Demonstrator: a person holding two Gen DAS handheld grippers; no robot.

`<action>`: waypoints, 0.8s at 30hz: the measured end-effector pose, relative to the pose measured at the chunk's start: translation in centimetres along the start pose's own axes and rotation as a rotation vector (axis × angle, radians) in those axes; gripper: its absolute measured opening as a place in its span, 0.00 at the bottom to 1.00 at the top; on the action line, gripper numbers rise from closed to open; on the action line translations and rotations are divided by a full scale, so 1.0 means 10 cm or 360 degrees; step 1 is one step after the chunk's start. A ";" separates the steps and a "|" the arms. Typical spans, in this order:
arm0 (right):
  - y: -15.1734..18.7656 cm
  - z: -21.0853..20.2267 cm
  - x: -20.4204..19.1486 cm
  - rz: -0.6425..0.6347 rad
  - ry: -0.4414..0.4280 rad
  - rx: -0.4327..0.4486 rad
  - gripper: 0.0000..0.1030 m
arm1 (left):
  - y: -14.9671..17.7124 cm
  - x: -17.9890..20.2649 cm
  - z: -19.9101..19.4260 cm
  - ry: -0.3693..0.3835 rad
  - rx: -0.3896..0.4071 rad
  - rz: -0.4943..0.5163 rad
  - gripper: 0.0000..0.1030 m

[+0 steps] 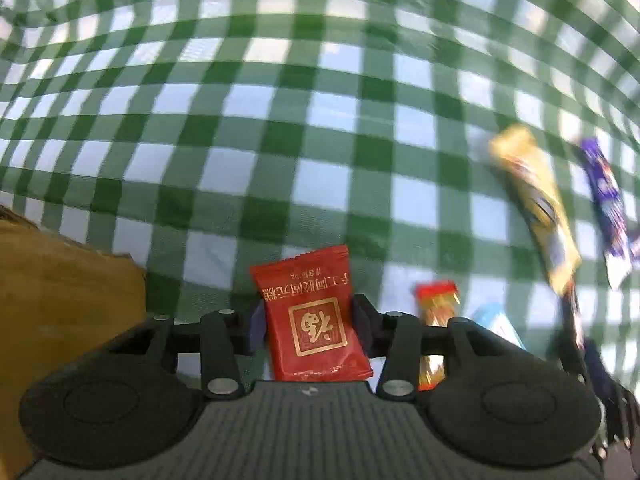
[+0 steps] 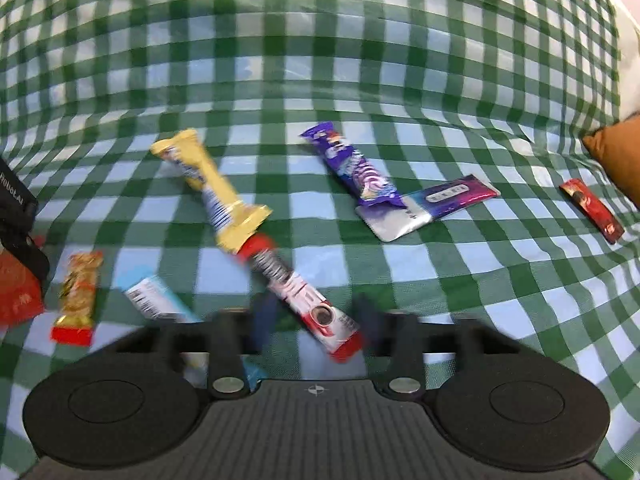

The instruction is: Organize snacks

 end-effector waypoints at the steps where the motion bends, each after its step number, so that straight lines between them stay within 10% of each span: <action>1: 0.01 -0.02 -0.03 -0.0011 -0.0002 -0.0007 0.18 | 0.05 0.00 -0.03 0.0010 -0.0003 0.0027 0.46; 2: 0.03 -0.05 -0.05 -0.0023 -0.0002 -0.0020 0.05 | 0.07 0.02 -0.07 0.0004 0.0013 0.0066 0.46; 12: 0.02 -0.70 -0.07 0.0166 0.0003 -0.0034 0.05 | 0.44 -0.11 -0.84 0.0181 0.0138 0.0205 0.46; 24: 0.00 -2.56 -0.76 0.0181 -0.0183 0.0153 0.05 | 1.47 -0.72 -2.33 0.0395 0.0292 0.0335 0.46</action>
Point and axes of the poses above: each gripper's, at about its wrist camera, not at the fingertips, and z roughly the way its jaws point, x to its right, y to its underside, the point moved 10 cm from there along z, roughly the way its jaws point, and after that the axes turned 1 degree about -x, right-handed, at the moved point
